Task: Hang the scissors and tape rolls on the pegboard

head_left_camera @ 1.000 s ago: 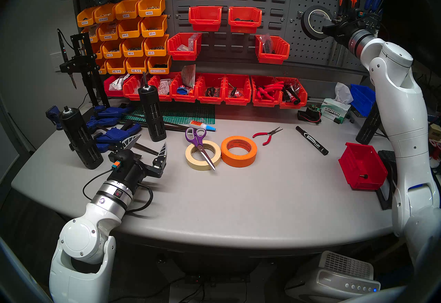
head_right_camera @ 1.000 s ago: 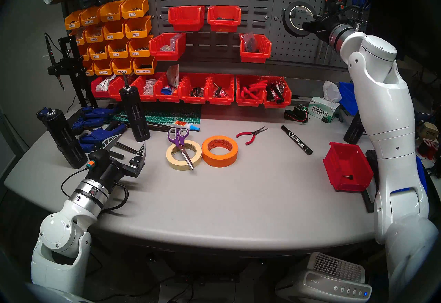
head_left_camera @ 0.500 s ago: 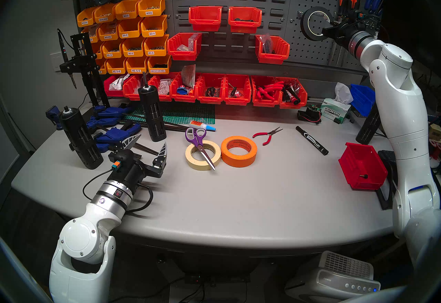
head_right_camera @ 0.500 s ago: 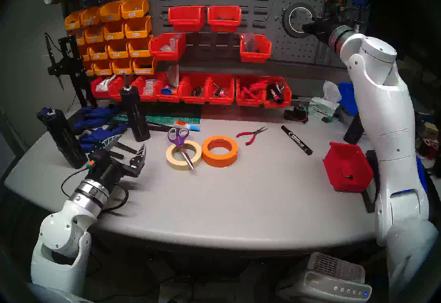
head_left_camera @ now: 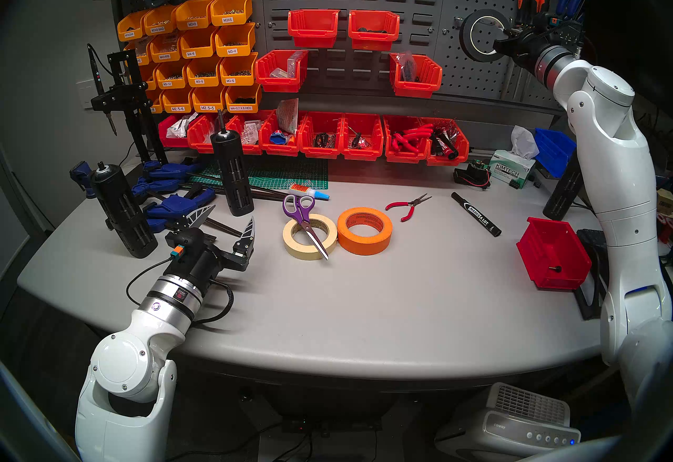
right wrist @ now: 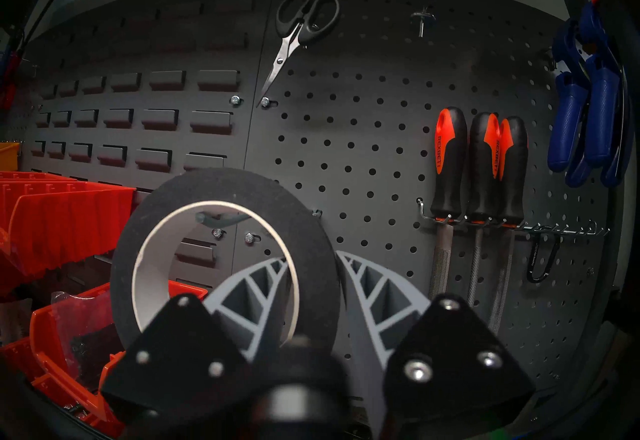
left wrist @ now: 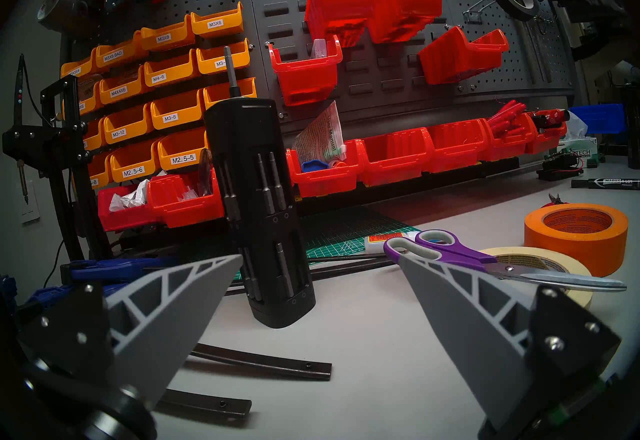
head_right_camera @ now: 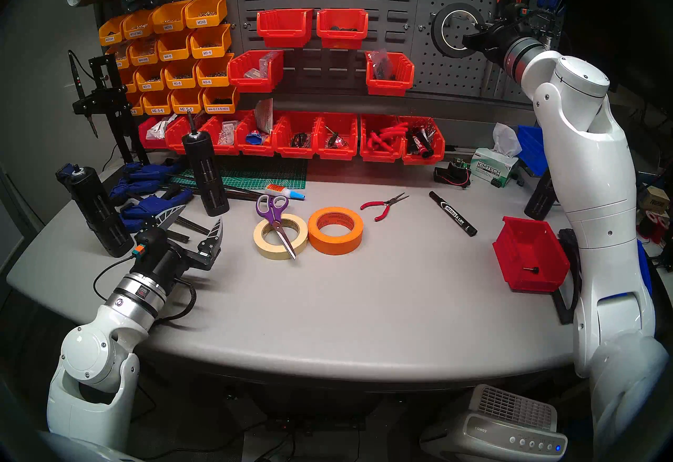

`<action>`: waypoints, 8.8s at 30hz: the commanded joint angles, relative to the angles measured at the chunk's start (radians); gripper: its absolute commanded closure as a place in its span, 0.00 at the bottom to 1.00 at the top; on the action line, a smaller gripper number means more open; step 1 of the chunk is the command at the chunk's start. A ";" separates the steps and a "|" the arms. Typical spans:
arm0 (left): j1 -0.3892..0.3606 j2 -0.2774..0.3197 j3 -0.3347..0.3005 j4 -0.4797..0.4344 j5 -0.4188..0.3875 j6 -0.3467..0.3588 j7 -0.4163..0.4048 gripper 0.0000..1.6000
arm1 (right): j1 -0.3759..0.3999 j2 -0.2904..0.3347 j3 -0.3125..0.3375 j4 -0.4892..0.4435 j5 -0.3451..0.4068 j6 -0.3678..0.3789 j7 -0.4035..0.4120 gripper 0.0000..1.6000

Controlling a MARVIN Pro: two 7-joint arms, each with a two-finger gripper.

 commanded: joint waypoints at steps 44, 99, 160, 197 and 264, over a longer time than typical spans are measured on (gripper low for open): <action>-0.001 0.000 0.002 -0.013 0.000 -0.006 -0.001 0.00 | 0.198 -0.044 -0.119 0.146 -0.096 -0.019 -0.005 0.52; -0.002 0.000 0.002 -0.012 0.000 -0.005 -0.001 0.00 | -0.322 0.174 0.369 -0.307 0.139 0.116 0.220 0.05; 0.000 -0.001 0.002 -0.014 0.000 -0.006 -0.001 0.00 | -0.890 -0.030 0.739 -0.679 0.076 0.375 0.834 0.15; -0.001 0.000 0.002 -0.014 0.000 -0.006 -0.001 0.00 | -0.754 0.071 0.402 -0.639 -0.002 0.457 0.738 0.17; -0.001 0.000 0.002 -0.013 0.000 -0.006 -0.001 0.00 | -0.361 0.178 -0.141 -0.394 0.116 0.457 0.470 0.24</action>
